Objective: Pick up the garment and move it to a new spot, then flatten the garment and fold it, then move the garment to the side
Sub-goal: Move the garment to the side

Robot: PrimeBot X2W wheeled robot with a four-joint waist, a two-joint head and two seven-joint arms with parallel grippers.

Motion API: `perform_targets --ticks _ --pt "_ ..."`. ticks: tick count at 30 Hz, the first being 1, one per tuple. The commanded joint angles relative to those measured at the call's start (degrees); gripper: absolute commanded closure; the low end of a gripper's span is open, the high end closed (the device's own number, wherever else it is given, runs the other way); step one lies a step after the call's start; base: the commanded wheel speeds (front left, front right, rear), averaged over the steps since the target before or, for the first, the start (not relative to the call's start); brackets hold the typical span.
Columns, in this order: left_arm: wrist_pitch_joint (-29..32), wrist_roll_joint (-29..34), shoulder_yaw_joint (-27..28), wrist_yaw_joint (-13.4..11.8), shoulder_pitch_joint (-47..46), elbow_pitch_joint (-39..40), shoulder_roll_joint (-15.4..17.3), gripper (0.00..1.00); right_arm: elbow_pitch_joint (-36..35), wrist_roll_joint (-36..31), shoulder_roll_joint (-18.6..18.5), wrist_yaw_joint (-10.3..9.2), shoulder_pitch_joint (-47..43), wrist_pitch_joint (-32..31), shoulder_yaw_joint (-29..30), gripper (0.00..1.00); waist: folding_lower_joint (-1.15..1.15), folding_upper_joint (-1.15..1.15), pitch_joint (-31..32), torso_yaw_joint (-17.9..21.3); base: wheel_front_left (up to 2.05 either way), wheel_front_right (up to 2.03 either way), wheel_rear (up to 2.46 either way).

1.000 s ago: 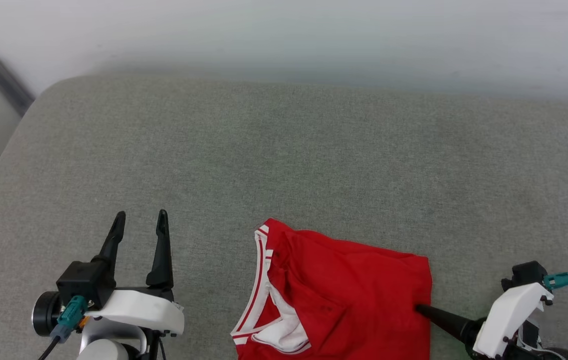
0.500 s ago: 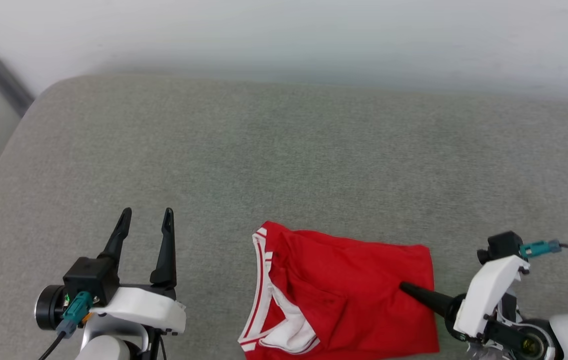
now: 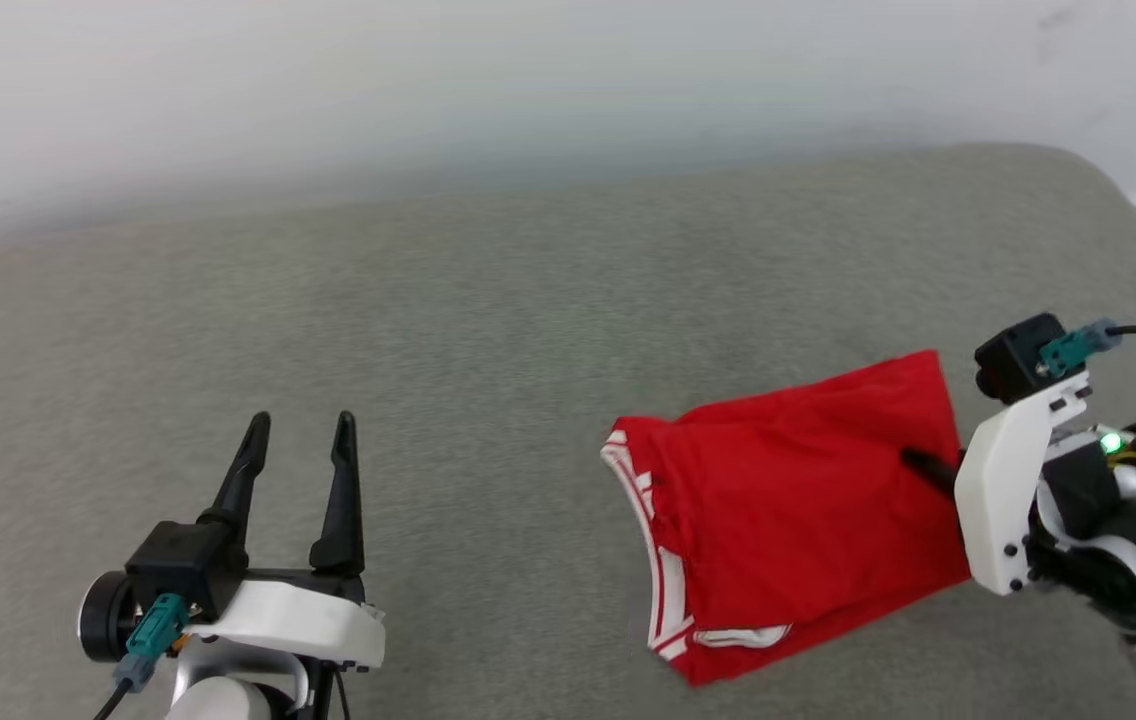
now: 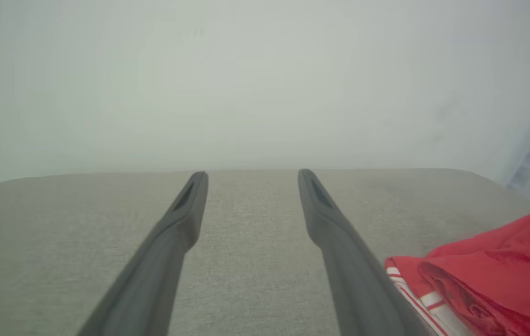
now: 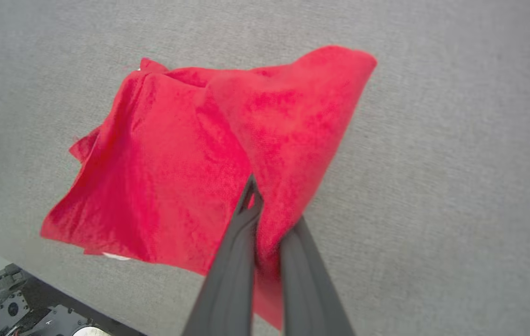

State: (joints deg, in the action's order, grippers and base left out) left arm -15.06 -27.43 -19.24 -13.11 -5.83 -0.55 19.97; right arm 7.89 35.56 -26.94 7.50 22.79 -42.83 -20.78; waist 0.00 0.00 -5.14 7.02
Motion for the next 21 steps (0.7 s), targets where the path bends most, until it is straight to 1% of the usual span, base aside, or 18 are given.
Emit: perform_targets --ticks 1,6,8,11,16,21 --pt "-0.05 0.35 0.05 0.20 -0.68 0.40 -0.10 0.00 -0.25 -1.60 -0.68 -0.02 1.23 -0.37 0.14 1.00 0.00 0.00 -2.37 5.27 0.00 0.00 0.00" --pt "-0.08 1.62 -0.27 1.31 -3.41 1.45 0.56 0.00 1.33 -5.80 -0.87 -0.02 3.85 0.65 2.99 1.00 0.00 0.00 -6.66 10.46 0.00 0.00 0.00" --pt "0.03 2.08 -0.16 1.37 -4.52 2.16 1.12 0.00 3.04 -7.10 -0.22 -0.02 5.01 1.45 4.50 1.00 0.00 0.00 -8.93 12.30 0.00 0.00 0.00" --pt "1.14 2.71 -0.39 1.89 -6.60 3.40 2.11 0.00 6.00 -9.62 -0.38 -0.03 6.99 3.12 7.06 1.00 0.00 0.00 -12.59 14.16 0.00 0.00 0.00" --pt "3.14 4.22 -1.19 2.74 -10.47 5.63 3.72 0.00 11.57 -16.35 -0.41 -0.04 11.05 7.38 12.78 1.00 0.00 0.00 -18.01 15.33 0.00 0.00 0.00" --pt "5.46 5.59 -2.03 3.72 -14.47 7.88 4.91 0.00 17.68 -21.03 -0.17 -0.04 15.45 11.41 21.18 1.00 0.00 0.00 -22.86 14.03 0.00 0.00 0.00"
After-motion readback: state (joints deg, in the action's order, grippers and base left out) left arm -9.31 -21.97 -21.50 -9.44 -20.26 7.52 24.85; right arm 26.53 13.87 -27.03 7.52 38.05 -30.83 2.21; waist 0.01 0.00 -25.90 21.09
